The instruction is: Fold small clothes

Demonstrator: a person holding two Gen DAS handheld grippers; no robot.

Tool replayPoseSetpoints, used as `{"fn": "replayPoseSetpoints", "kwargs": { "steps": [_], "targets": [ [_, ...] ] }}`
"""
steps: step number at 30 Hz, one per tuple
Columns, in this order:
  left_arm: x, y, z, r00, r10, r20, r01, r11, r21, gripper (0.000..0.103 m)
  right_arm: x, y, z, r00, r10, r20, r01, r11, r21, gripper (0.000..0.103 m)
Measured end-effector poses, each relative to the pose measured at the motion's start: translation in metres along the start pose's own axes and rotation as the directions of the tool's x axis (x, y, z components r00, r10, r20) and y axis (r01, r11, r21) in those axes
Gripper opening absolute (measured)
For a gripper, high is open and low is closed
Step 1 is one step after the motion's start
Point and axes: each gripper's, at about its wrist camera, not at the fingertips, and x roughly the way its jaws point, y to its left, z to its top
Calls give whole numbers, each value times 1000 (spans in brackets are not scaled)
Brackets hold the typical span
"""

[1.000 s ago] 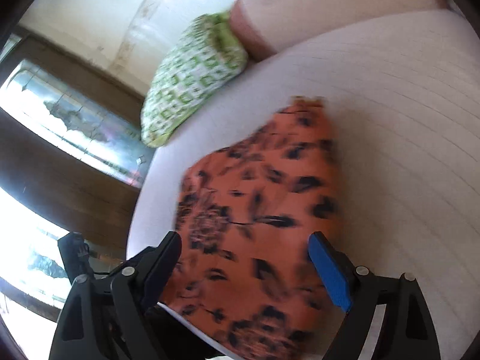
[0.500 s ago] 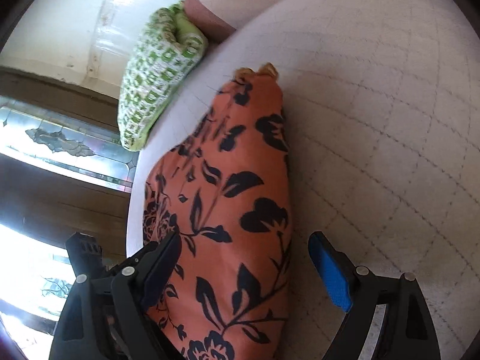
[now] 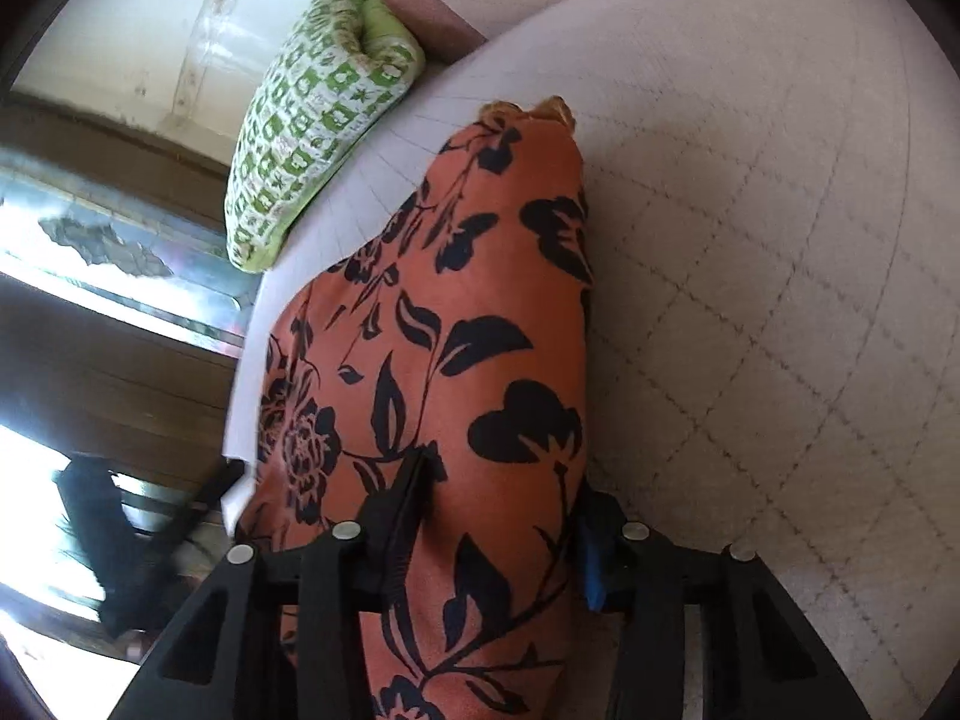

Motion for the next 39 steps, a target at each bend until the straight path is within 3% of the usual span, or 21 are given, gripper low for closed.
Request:
{"fn": "replayPoseSetpoints", "kwargs": {
  "steps": [3,6,8,10,11,12,13,16,18,19,23,28,30,33,34,35,36,37,39],
  "targets": [
    [39,-13,-12,988,111,-111,-101,990,94,73,-1,3,1,1000,-21,-14,20,999,-30,45],
    [41,-4,-14,991,66,-114,-62,998,31,75,-8,3,6,998,24,-50,-25,1000,-17,60],
    [43,0,-14,991,44,-124,-44,999,11,75,-21,-7,15,997,71,22,-72,996,45,75],
    [44,4,-14,991,35,-125,-36,999,-2,76,-23,-18,25,995,77,70,-84,990,115,78],
    [44,6,-14,992,35,-125,-35,999,-1,76,-14,-23,30,994,99,45,-105,984,147,72],
    [44,6,-13,991,35,-125,-35,999,2,76,-1,-24,34,993,122,-10,-119,982,149,56],
    [45,5,-13,991,39,-125,-38,999,6,76,7,-21,34,995,97,-38,-91,986,137,34],
    [43,9,-16,992,44,-115,-43,999,9,77,-13,5,32,997,60,41,-61,997,41,29],
    [46,5,-15,992,52,-115,-50,999,16,78,-2,6,30,999,-29,15,29,999,15,30],
    [44,4,-15,992,58,-114,-56,998,21,78,6,-2,29,998,-56,-12,56,998,32,36],
    [28,9,-14,995,33,-98,-33,999,1,77,-11,-7,21,998,37,45,-41,994,104,78],
    [-2,37,-4,999,-48,-23,45,992,-114,77,-24,-6,11,997,51,64,-56,994,94,79],
    [3,45,0,994,-100,-43,92,984,-152,77,-22,-9,7,996,69,57,-75,991,111,79],
    [30,59,-2,973,-195,-123,158,953,-259,76,-10,-5,6,995,103,19,-104,988,111,79],
    [38,60,-5,964,-215,-157,164,944,-285,70,-4,-4,5,994,109,-3,-108,988,108,79],
    [37,55,-6,969,-193,-154,152,957,-247,48,-4,-6,1,993,119,-25,-116,989,95,74],
    [38,48,-8,965,-199,-170,164,966,-199,38,0,-1,-2,994,105,-40,-103,993,59,67],
    [38,43,-9,964,-197,-179,162,968,-192,36,3,3,-3,996,73,-49,-72,997,27,48],
    [35,40,-10,961,-206,-182,172,967,-188,29,3,4,-2,996,74,-57,-74,997,15,39]
  ]
}}
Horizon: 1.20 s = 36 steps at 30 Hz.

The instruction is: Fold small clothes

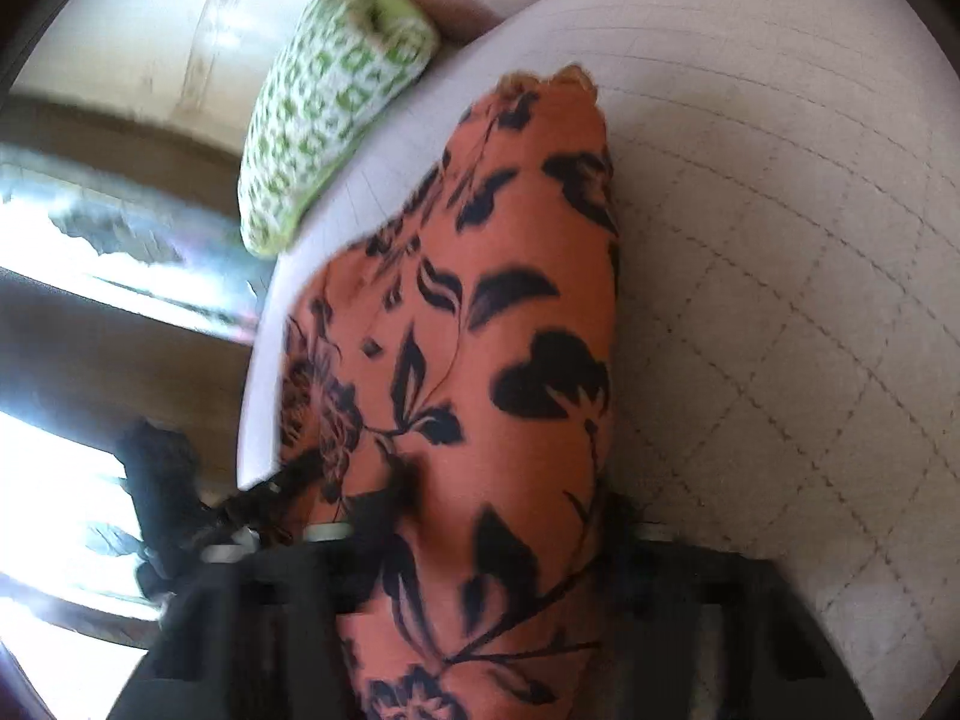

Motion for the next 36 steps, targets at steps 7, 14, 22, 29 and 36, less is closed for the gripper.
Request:
{"fn": "replayPoseSetpoints", "kwargs": {
  "steps": [7,14,22,29,36],
  "targets": [
    [-50,-48,24,990,-32,138,20,996,87,22,-39,38,32,998,7,55,2,988,-156,32],
    [-37,-119,77,972,-98,214,59,981,183,23,-113,36,97,979,9,202,34,978,-208,32],
    [101,-136,77,998,59,32,-63,985,162,40,-76,-96,112,971,-193,144,189,981,40,57],
    [49,-143,64,982,60,180,-99,972,211,56,-122,-67,88,893,-267,361,290,957,-9,64],
    [87,-166,74,979,159,130,-190,941,280,66,-76,-63,89,965,-155,213,175,982,-77,79]
  ]
}}
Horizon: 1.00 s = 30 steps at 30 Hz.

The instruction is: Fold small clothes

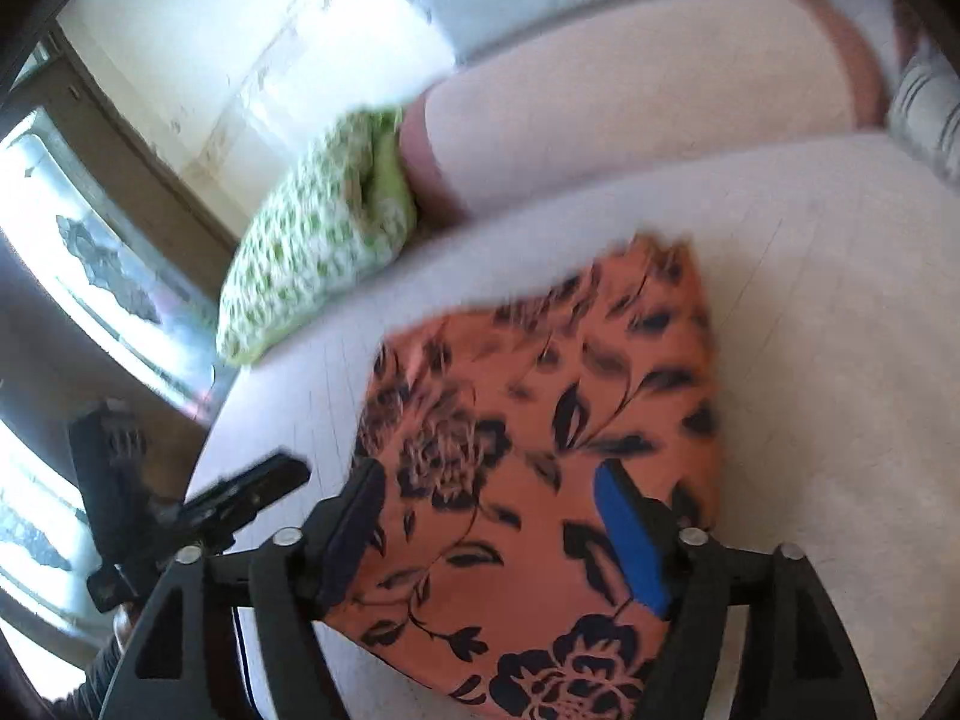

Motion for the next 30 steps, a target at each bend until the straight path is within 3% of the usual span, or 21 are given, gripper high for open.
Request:
{"fn": "replayPoseSetpoints", "kwargs": {
  "steps": [1,2,4,6,8,10,13,16,24,30],
  "targets": [
    [18,1,-5,997,34,-70,-34,999,-1,66,10,-8,-2,1000,-16,-26,17,999,29,79],
    [21,4,-9,996,16,-84,-18,1000,-20,66,8,-7,-4,1000,-26,2,26,999,22,79],
    [2,7,-13,999,13,-39,-15,999,-46,66,-15,17,-6,998,-40,47,42,998,-41,79],
    [-22,2,-14,999,53,4,-53,998,-30,70,-42,37,-12,991,-84,107,97,988,-123,79],
    [-52,-5,-19,993,100,68,-99,995,-20,86,-57,52,-20,973,-175,147,198,967,-162,87],
    [-78,-15,-30,983,137,122,-138,990,-4,87,-69,61,-36,958,-247,143,272,943,-191,88],
    [-105,-26,-45,975,184,122,-186,983,5,87,-71,69,-63,938,-336,81,345,912,-220,89],
    [-123,-36,-61,971,198,131,-199,980,-2,87,-79,70,-88,926,-370,72,377,899,-223,103],
    [-160,-51,-92,969,194,153,-195,981,-11,95,-100,84,-117,894,-440,90,448,868,-212,103],
    [-178,-62,-100,971,159,180,-163,986,11,96,-116,94,-122,883,-456,111,469,856,-219,103]
  ]
}}
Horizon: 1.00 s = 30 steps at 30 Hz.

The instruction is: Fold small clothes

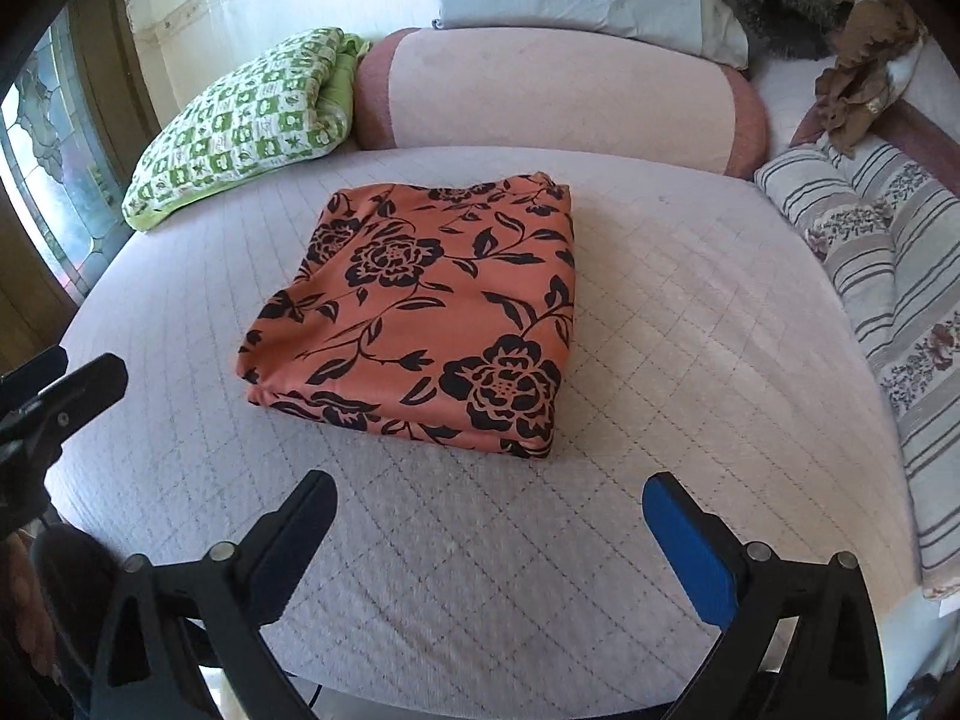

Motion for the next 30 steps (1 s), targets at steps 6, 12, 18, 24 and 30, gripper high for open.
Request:
{"fn": "replayPoseSetpoints", "kwargs": {
  "steps": [6,12,18,24,30],
  "targets": [
    [-14,-5,4,1000,-20,8,20,1000,-17,100,-14,1,0,999,-28,15,29,1000,-13,103],
    [-21,-6,6,999,-34,19,35,999,-23,100,-24,-1,-2,999,-37,18,37,999,2,103],
    [-24,-6,8,999,24,48,-22,999,-35,100,-30,1,-1,999,-38,31,38,999,-2,103],
    [-21,-8,12,998,39,46,-37,999,-28,100,-32,4,3,998,-39,41,39,999,-18,103],
    [-16,-15,17,998,38,41,-38,999,6,100,-32,2,7,998,-54,43,54,998,-13,103]
  ]
}}
